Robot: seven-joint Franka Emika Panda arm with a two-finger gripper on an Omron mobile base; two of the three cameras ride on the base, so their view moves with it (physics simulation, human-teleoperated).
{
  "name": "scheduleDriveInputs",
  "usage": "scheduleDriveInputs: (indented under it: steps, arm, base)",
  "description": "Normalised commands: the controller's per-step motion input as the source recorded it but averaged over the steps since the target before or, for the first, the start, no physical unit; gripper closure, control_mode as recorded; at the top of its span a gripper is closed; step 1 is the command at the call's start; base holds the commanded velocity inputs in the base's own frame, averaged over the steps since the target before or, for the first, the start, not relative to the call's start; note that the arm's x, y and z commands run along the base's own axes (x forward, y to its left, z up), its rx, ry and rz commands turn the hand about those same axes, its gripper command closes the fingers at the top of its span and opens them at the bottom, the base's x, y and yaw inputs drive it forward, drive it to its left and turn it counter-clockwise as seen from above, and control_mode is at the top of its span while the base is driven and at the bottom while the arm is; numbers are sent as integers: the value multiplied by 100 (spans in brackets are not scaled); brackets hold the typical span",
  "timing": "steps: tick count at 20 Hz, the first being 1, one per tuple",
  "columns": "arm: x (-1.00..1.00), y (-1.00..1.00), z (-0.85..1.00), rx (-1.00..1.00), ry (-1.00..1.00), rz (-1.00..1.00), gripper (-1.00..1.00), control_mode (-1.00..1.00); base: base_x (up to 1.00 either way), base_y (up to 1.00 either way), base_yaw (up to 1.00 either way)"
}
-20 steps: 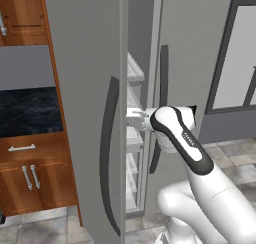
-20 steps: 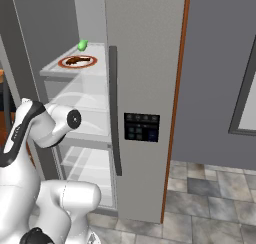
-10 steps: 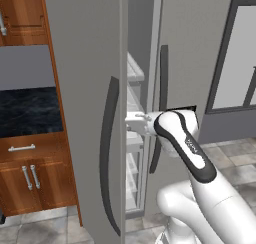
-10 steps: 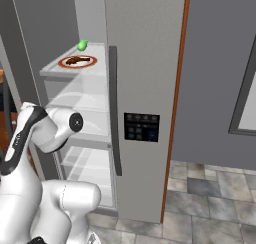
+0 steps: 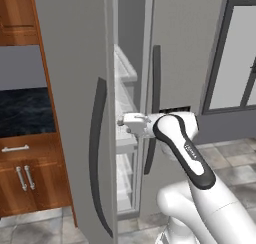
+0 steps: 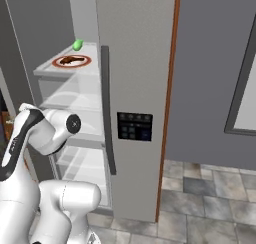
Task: Retrieve the chicken drumstick from the fridge and place it on the saucepan with marinade on the stove.
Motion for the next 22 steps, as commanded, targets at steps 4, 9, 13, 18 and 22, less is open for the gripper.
scheduleDriveInputs:
  steps: [4, 9, 13, 18, 22]
  arm:
    - [0, 0, 0, 0, 0, 0, -100, 100]
    - [0, 0, 0, 0, 0, 0, -100, 100]
    - [0, 0, 0, 0, 0, 0, -100, 100]
    - [0, 0, 0, 0, 0, 0, -100, 100]
    - [0, 0, 0, 0, 0, 0, -100, 100]
  base:
    - [0, -57, 0]
    - [0, -13, 0]
    - [0, 0, 0]
    - [0, 0, 0]
    - [12, 0, 0]
